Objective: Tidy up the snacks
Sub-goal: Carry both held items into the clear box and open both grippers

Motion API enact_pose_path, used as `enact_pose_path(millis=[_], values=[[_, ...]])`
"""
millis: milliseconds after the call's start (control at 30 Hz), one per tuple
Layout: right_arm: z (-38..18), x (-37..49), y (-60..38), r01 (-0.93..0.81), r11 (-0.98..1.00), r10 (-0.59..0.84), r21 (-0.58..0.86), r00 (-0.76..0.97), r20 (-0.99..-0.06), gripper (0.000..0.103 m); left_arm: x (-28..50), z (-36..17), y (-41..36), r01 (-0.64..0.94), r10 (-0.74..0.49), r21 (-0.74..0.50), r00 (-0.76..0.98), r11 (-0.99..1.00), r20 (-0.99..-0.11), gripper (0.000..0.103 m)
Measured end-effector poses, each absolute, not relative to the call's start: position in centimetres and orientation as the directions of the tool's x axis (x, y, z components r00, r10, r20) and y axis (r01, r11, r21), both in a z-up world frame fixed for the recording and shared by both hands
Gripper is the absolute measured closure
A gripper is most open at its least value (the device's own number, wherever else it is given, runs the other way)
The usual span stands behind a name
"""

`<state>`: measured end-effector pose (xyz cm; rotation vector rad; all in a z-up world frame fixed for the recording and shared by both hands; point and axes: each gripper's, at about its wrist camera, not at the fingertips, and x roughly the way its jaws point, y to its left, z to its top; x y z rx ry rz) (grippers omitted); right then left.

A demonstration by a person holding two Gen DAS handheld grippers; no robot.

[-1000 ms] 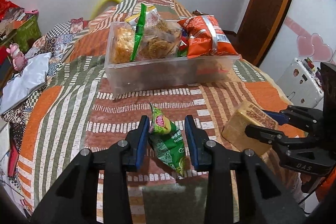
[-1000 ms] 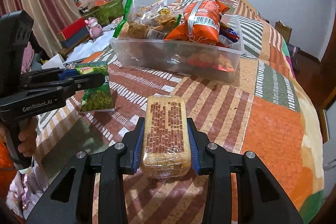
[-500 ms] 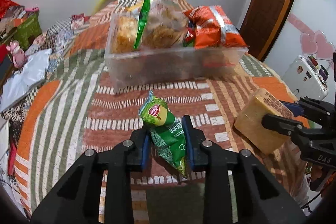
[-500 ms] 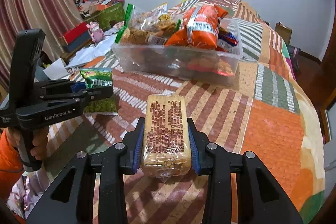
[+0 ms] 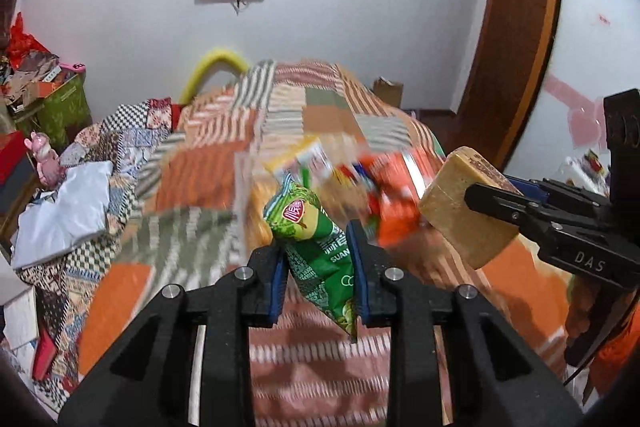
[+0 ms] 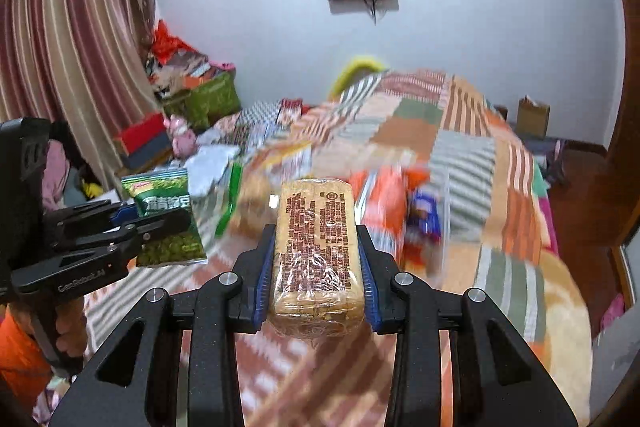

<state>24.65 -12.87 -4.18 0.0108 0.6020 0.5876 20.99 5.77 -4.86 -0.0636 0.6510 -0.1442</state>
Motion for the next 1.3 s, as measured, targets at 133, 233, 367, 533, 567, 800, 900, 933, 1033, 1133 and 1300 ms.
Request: enact_pose_path(millis=[133,233,367,533,567,800,900,933,1033,1133,1300], values=[[-3.5,27.6,-11.4,-0.507,0.848,0.507,0.156,0.689,-0.519,0.069,24.5,-3.7,7.2,0.086,-0.136,-0.113,0.8,0.99,-0.585,0.076],[-3.8,29.7,-10.1,-0.497,0.856,0.491,0.145,0.693,-0.528,0.07,27.5,-3.6,8.2,0.074,-0.137,-0.129,0.795,0.989,-0.591,0.076],[-5.1,32.2,-8.4,-0.486,0.866,0.463,0.12,0.687,-0.56,0.07,31.2,-5.0,8.4,0.078,-0.15,-0.142,0.766,0.987,-0.625,0.076],[-6.1,33.1,-6.4,-0.52,0.849,0.465,0.089,0.659,-0.591,0.069,33.8,-7.4,6.6,0.122,-0.179,-0.132,0.716,0.984,-0.674,0.078],[-6.4,33.1,-6.3,-0.513,0.855,0.453,0.078,0.665,-0.594,0.069,34.1,-8.0,6.4,0.105,-0.152,-0.111,0.717,0.988,-0.681,0.077],[-7.1,33.4,-6.9,-0.522,0.844,0.476,0.121,0.625,-0.619,0.069,34.3,-9.2,7.6,0.094,-0.21,-0.2,0.681,0.975,-0.702,0.058],[-6.9,32.8,-7.1,-0.523,0.845,0.47,0.112,0.626,-0.622,0.064,33.9,-9.0,7.6,0.09,-0.195,-0.184,0.68,0.979,-0.706,0.044],[-6.7,32.6,-7.2,-0.521,0.848,0.464,0.101,0.635,-0.618,0.061,33.9,-8.9,7.7,0.093,-0.196,-0.182,0.68,0.979,-0.707,0.043],[-6.4,32.1,-7.5,-0.516,0.853,0.459,0.084,0.662,-0.593,0.05,33.5,-8.7,7.5,0.1,-0.19,-0.167,0.681,0.981,-0.707,0.043],[-6.1,32.0,-7.9,-0.522,0.848,0.471,0.094,0.658,-0.587,0.05,33.0,-8.4,7.3,0.113,-0.186,-0.15,0.692,0.982,-0.698,0.043],[-5.8,31.6,-8.6,-0.521,0.848,0.474,0.099,0.661,-0.582,0.05,32.3,-8.1,7.3,0.108,-0.175,-0.14,0.7,0.984,-0.693,0.043]])
